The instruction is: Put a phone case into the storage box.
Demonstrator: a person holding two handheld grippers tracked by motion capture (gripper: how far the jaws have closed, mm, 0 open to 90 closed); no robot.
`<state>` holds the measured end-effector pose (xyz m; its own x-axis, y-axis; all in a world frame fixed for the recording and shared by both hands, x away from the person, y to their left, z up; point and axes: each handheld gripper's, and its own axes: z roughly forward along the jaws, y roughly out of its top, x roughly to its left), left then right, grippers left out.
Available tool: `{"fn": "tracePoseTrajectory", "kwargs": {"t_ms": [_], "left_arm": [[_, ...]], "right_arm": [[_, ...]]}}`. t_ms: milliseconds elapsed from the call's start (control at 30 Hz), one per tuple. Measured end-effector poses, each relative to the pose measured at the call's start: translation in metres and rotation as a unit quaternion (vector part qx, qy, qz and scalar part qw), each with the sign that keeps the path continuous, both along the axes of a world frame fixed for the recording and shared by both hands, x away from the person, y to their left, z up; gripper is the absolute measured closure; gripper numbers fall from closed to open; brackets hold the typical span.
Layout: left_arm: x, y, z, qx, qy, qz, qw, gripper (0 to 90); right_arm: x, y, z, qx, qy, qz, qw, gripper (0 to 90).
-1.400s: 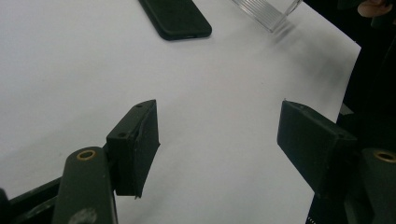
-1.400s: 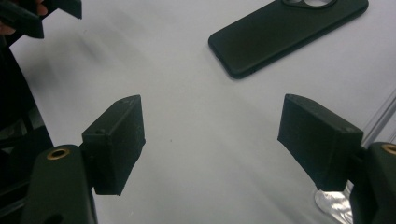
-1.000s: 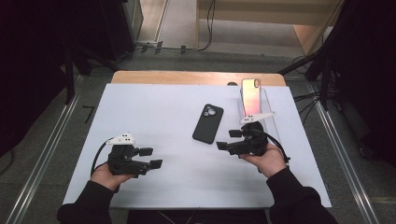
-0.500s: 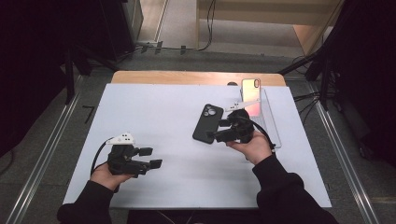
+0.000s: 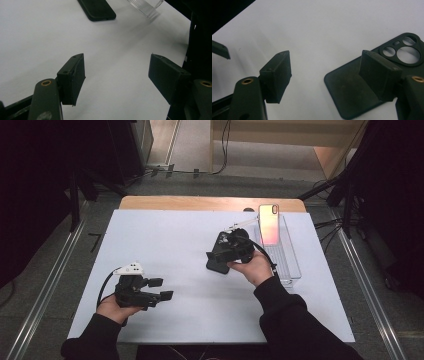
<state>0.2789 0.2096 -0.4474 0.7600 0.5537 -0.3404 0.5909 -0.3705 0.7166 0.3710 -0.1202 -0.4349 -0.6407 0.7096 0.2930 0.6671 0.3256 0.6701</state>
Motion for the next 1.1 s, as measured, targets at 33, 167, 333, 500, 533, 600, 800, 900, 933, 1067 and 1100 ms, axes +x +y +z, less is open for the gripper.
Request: {"fn": "tracePoseTrajectory", "kwargs": {"t_ms": [33,167,333,500,533,600,800,900,933,1067,1100], "left_arm": [[0.0,0.0,0.0,0.0,0.0,0.001,1.0,29.9],[0.0,0.001,0.0,0.0,0.001,0.0,1.0,29.9],[0.001,0.002,0.0,0.001,0.0,0.002,1.0,29.9],[0.001,0.001,-0.001,-0.001,0.001,0.0,1.0,29.9],[0.001,0.001,-0.001,-0.001,0.001,0.0,1.0,29.9],[0.001,0.001,-0.001,-0.001,0.001,0.0,1.0,30.0],[0.001,0.002,0.0,0.002,0.0,0.001,1.0,29.9],[0.001,0.002,0.0,0.002,-0.001,0.0,1.0,29.9],[0.001,0.002,0.0,0.001,-0.001,0.001,1.0,29.9],[0.002,0.002,-0.001,0.001,-0.001,0.0,1.0,29.9],[0.002,0.002,-0.001,0.002,-0.001,-0.001,1.0,29.9]], "right_arm": [[0.003,0.002,-0.002,-0.001,0.003,0.001,1.0,24.0],[0.013,0.011,-0.009,-0.005,0.01,-0.002,0.9999,25.3],[0.023,0.02,-0.018,-0.013,0.019,-0.003,0.9997,27.3],[0.033,0.027,-0.023,-0.018,0.026,-0.002,0.9995,38.5],[0.035,0.029,-0.024,-0.016,0.029,-0.001,0.9995,44.4],[0.038,0.032,-0.028,-0.015,0.037,-0.001,0.9992,56.6],[0.048,0.033,-0.047,-0.006,0.068,0.005,0.9977,87.2],[0.05,0.035,-0.055,-0.021,0.085,0.0,0.9961,87.2],[0.049,0.035,-0.056,-0.023,0.087,0.0,0.996,87.2],[0.046,0.034,-0.061,-0.034,0.094,0.001,0.995,87.2],[0.045,0.033,-0.063,-0.036,0.094,0.006,0.9949,87.2]]}}
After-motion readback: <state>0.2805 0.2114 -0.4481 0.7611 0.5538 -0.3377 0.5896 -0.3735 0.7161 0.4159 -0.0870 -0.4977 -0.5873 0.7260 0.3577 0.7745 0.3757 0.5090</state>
